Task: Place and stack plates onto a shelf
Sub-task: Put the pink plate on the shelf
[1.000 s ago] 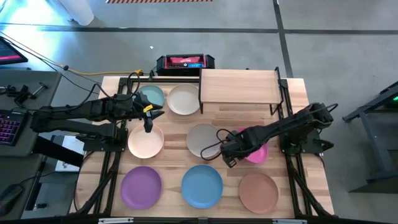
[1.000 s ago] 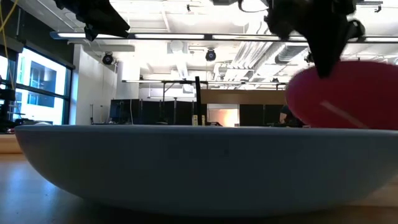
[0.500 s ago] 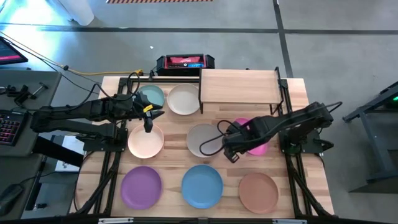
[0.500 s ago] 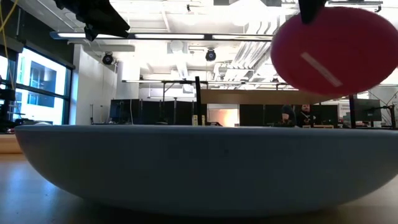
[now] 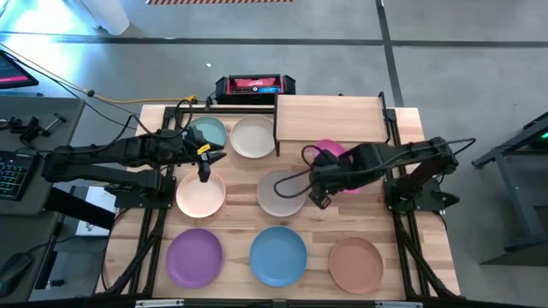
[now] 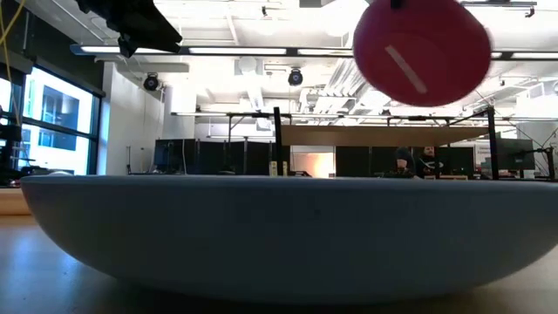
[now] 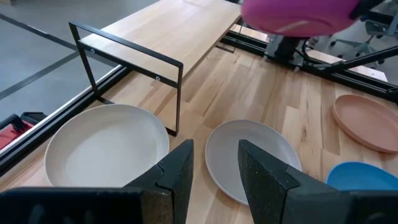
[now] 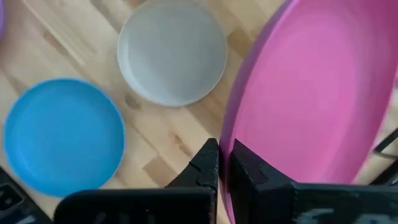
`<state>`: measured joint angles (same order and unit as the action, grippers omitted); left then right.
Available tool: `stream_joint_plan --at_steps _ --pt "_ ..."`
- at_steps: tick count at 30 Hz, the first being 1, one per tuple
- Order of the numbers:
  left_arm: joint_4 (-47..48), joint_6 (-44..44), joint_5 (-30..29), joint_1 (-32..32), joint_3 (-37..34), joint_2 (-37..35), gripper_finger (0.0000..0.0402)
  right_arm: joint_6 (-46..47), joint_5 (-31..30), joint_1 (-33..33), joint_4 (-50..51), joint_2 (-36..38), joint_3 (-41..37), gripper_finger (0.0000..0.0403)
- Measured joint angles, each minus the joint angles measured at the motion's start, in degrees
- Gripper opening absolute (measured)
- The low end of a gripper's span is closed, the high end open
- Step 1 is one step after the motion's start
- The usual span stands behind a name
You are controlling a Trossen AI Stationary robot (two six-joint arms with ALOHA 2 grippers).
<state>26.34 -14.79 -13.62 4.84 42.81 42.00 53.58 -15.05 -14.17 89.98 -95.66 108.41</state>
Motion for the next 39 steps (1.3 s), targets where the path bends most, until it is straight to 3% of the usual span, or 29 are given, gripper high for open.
stream_joint_plan --at_steps 22,39 --pt "-0.01 -0.11 -0.03 0.0 0.0 0.0 0.0117 -29.97 -10.88 15.96 0.0 -0.02 -1.67 0.0" --pt "-0.05 -1.65 -0.66 -0.01 0.0 0.0 0.0117 -33.81 -11.02 25.24 -0.17 2.73 -18.46 0.0"
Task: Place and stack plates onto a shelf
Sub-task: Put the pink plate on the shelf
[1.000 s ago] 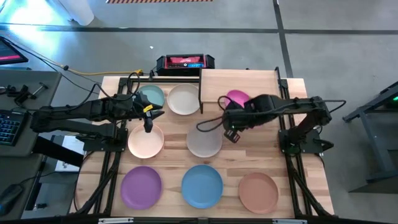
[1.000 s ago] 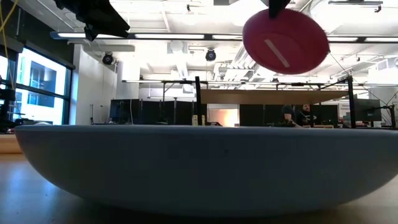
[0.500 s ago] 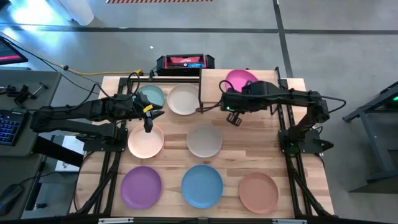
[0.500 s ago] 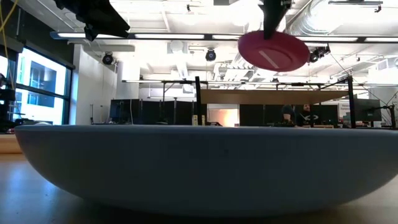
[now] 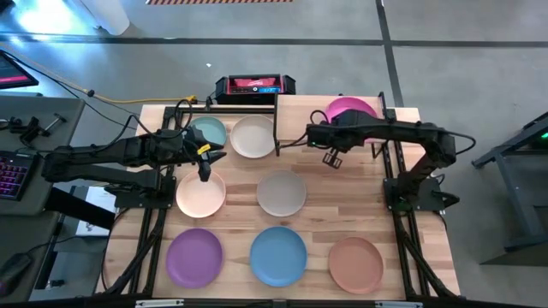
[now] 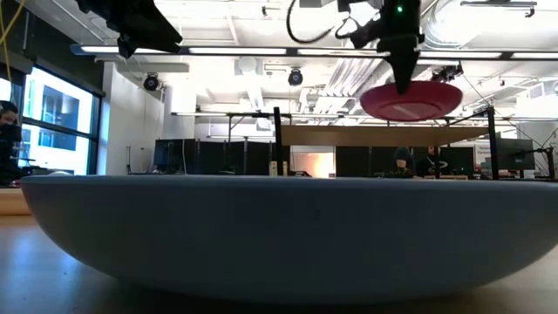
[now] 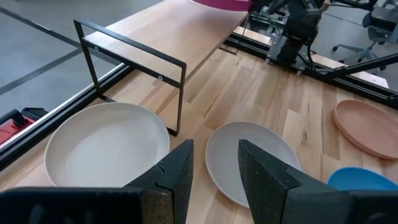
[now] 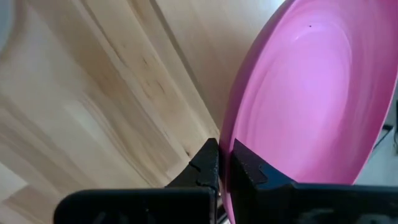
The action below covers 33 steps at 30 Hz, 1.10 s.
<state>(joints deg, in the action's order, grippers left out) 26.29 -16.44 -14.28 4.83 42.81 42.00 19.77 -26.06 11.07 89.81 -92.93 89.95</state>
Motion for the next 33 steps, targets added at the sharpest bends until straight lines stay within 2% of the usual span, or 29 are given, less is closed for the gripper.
stream_joint_plan --at_steps 7,13,27,33 --pt "-0.05 0.02 -0.02 0.01 0.0 0.0 0.0117 0.45 1.25 2.46 -3.5 3.03 -5.44 0.0" --pt "-0.54 0.04 -0.08 -0.01 0.0 0.0 0.0117 -2.36 1.41 3.42 -7.39 3.2 -5.5 0.0" --pt "-0.49 0.06 -0.13 -0.01 0.0 0.02 0.0117 -5.51 2.76 8.9 -8.05 3.2 -5.5 0.0" --pt "-0.49 0.04 -0.13 0.0 0.0 0.02 0.0117 -6.37 5.93 10.79 -8.01 3.2 -5.5 0.0"
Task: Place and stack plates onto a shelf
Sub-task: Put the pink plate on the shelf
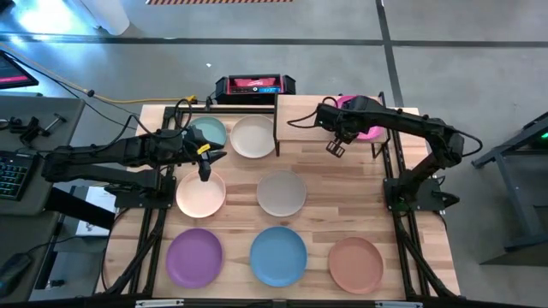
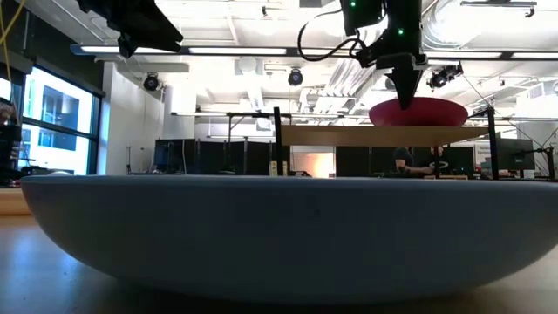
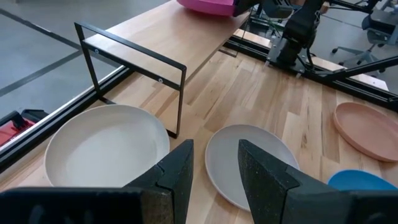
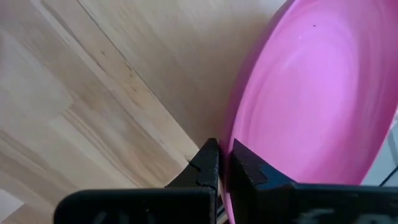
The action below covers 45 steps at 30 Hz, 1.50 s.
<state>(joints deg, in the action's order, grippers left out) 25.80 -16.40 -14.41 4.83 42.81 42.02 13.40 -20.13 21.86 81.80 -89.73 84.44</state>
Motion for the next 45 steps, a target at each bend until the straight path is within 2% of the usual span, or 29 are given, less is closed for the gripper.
stream_joint_plan --at_steps 6,30,33,40,45 --pt "0.0 -0.02 0.02 -0.01 0.0 0.0 0.0117 -0.43 2.18 1.05 0.02 0.0 0.0 0.0" --pt "0.0 -0.04 0.13 0.0 0.0 0.0 0.0117 1.1 2.55 1.04 0.8 -0.02 0.0 0.0001" --pt "0.0 -0.01 0.13 0.01 0.0 0.0 0.0117 1.44 2.63 1.04 1.55 -0.02 0.01 0.0014" --pt "0.02 0.0 0.15 -0.01 -0.02 0.0 0.0117 3.05 1.13 1.93 1.6 -0.02 0.02 0.0073" --pt "0.04 0.0 0.15 0.0 0.0 0.0 0.0117 3.07 1.08 2.54 1.57 -0.02 0.02 0.0084"
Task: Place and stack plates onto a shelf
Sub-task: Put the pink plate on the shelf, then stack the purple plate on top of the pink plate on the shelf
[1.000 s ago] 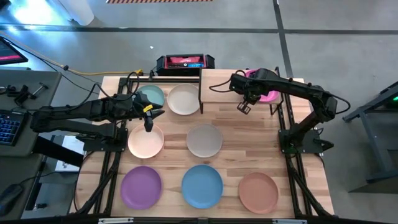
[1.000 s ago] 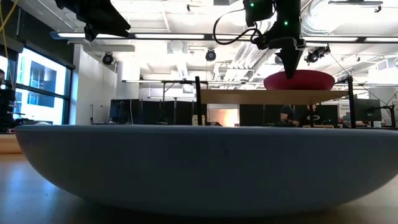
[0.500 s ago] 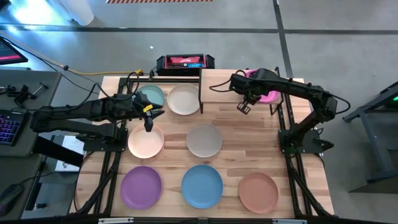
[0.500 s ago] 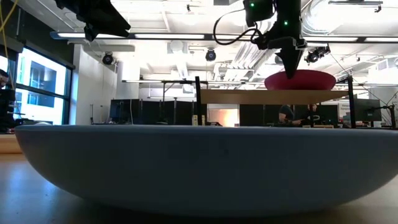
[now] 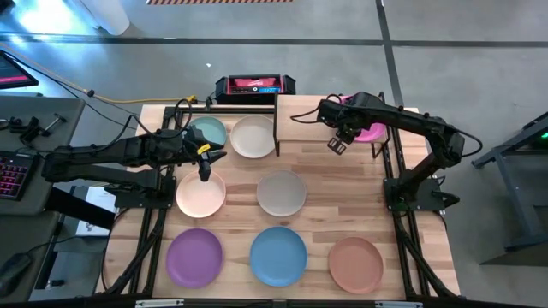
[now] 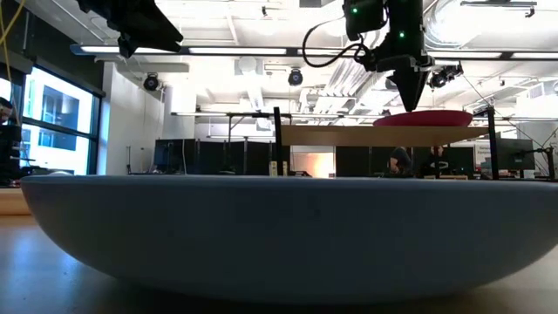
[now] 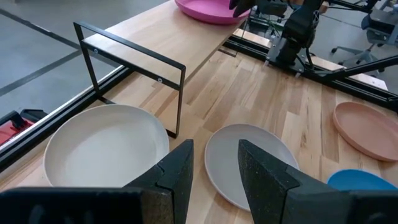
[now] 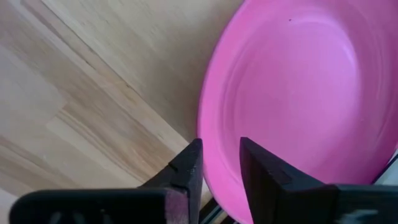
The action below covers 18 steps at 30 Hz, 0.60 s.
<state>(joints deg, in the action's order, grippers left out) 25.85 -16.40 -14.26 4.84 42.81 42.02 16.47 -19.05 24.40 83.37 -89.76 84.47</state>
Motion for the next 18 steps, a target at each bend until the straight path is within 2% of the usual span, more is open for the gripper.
stream_joint_plan --at_steps 6,12,18 --pt "0.0 0.02 0.0 -0.01 0.0 0.0 0.0117 -0.83 1.62 -0.2 0.94 0.13 1.33 0.0085" --pt "0.0 -0.4 0.29 0.01 -0.01 -0.02 0.0117 1.19 1.97 -2.19 3.77 0.2 9.68 0.0085" --pt "0.08 -2.01 2.22 0.01 0.0 -0.02 0.0117 3.84 6.82 -5.78 3.78 0.28 17.67 0.0085"
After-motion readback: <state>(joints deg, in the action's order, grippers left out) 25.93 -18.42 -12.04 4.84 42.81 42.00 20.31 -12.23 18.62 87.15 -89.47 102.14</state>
